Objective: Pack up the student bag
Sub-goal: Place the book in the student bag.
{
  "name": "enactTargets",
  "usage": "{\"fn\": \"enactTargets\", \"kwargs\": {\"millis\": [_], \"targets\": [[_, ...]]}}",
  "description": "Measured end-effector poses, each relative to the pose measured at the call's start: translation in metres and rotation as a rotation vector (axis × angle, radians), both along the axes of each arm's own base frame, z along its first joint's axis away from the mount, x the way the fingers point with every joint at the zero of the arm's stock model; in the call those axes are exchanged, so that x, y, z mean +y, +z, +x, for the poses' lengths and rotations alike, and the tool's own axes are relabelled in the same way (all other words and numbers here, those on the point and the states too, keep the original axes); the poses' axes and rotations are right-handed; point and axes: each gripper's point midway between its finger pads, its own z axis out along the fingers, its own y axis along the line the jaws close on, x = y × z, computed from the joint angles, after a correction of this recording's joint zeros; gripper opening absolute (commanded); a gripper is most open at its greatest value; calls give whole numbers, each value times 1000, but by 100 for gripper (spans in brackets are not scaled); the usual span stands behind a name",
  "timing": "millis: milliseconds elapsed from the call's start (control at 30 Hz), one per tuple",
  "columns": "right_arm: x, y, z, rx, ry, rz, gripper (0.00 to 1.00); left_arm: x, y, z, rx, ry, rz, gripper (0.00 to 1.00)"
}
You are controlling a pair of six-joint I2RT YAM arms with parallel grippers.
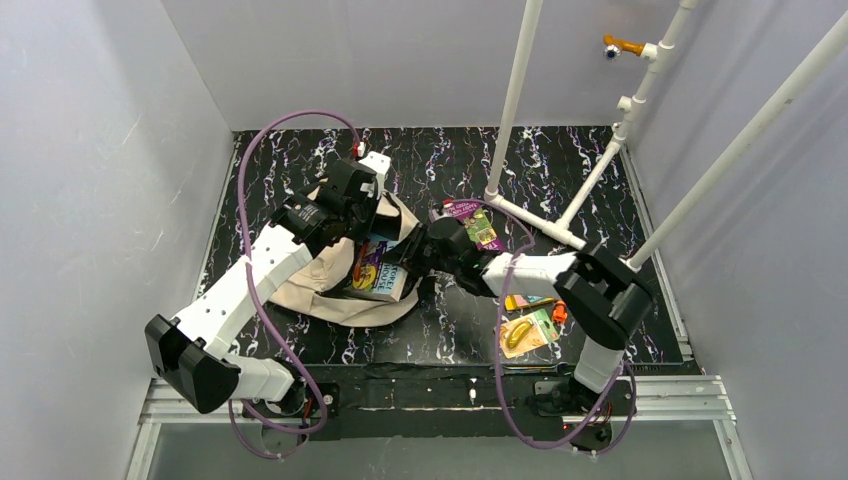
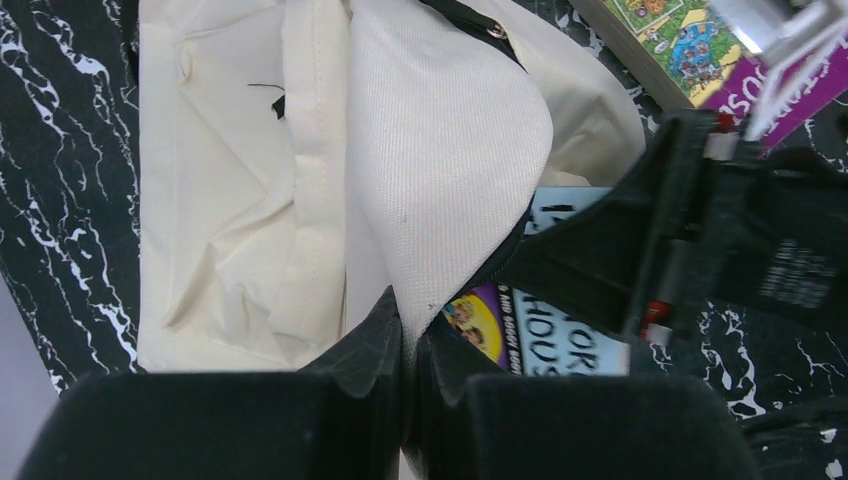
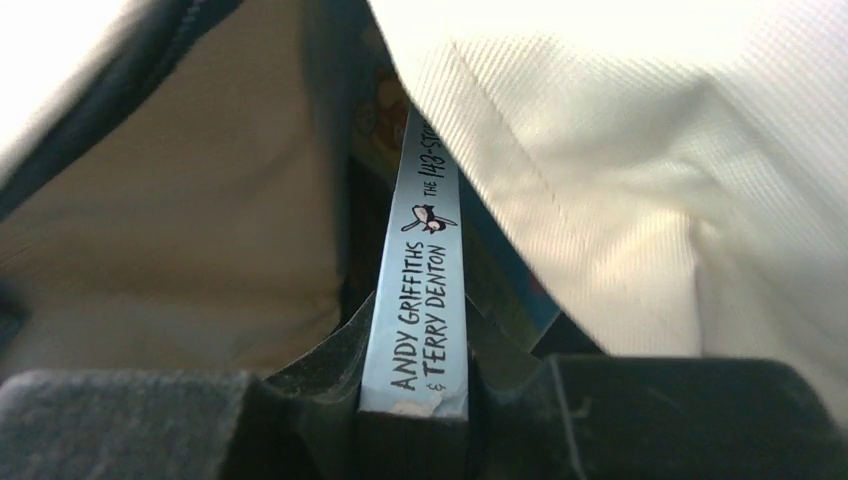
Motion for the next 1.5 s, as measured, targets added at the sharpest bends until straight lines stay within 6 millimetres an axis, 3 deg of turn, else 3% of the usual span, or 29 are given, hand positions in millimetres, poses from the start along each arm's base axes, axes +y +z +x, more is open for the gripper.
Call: {"fn": "enactTargets", "kwargs": {"millis": [167, 233, 333, 467, 600, 733, 867, 1067, 1300, 1367, 1433, 1467, 1500], "targets": [[24, -21, 22, -91, -62, 3, 2, -8, -2, -2, 35, -36, -13, 0], [32, -24, 36, -142, -95, 27, 13, -9, -3, -2, 43, -37, -12, 0], [50, -31, 58, -198, -126, 60, 40, -9, -3, -1, 45, -31, -9, 0], [76, -34, 75, -261, -95, 93, 49, -8, -3, -1, 46, -30, -19, 0], [88, -38, 74, -285, -52, 92, 73, -3, -5, -4, 45, -20, -19, 0], [81, -59, 62, -261, 8, -23, 89, 7, -14, -6, 41, 24, -10, 0], [49, -44, 43, -282, 99, -166, 96, 22, -27, -10, 38, 79, 3, 0], [0, -23, 42, -361, 245, -425, 98, 33, -43, -15, 38, 142, -13, 0], [-85, -4, 23, -463, 347, -649, 91, 29, -45, -14, 32, 148, -42, 2], [-108, -3, 33, -449, 293, -680, 86, 29, -46, -15, 35, 150, -43, 12], [-148, -11, 55, -395, 182, -728, 83, 31, -48, -16, 38, 153, -39, 36], [-172, -18, 66, -353, 121, -745, 84, 32, -51, -17, 45, 157, -36, 50], [-193, -26, 75, -313, 69, -759, 87, 33, -54, -20, 56, 159, -34, 59]]}}
